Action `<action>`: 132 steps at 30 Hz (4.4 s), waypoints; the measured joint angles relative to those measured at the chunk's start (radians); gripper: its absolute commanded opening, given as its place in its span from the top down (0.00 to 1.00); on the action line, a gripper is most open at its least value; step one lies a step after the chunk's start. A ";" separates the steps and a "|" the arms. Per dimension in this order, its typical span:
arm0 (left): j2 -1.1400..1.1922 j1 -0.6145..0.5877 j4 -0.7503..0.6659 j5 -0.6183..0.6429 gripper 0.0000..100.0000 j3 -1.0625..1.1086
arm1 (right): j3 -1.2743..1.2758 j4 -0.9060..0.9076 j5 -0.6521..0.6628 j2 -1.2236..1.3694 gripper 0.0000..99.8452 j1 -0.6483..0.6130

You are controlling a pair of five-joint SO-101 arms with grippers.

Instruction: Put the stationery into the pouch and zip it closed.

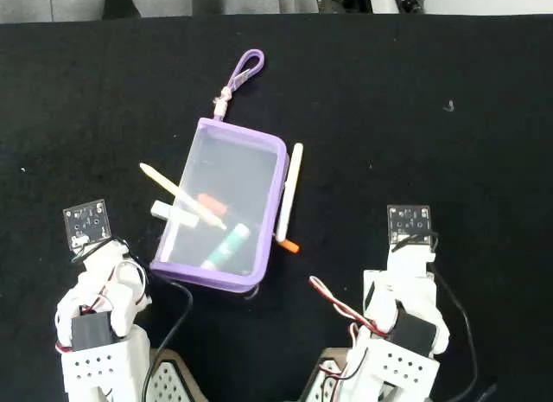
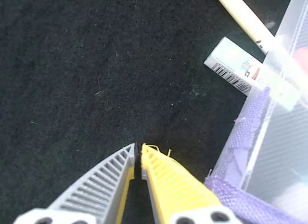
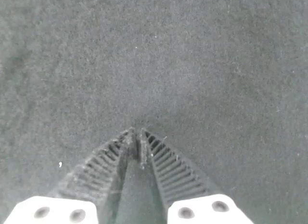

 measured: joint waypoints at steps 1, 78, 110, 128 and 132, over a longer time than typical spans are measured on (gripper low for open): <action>0.000 0.000 0.000 0.000 0.97 0.000 | 0.000 0.000 0.000 0.000 0.99 0.000; 0.005 -0.743 -0.304 -0.002 0.97 0.003 | -3.273 -0.258 -0.034 3.089 0.88 -0.436; 0.005 -0.672 -0.264 -0.002 0.97 0.003 | -3.211 0.074 -0.486 2.840 0.87 -0.905; 0.005 -0.672 -0.264 -0.002 0.97 0.003 | -3.187 -0.021 -0.671 3.148 0.87 -0.875; 0.005 -0.672 -0.264 -0.002 0.97 0.003 | -3.188 -0.018 -0.671 3.184 0.87 -0.875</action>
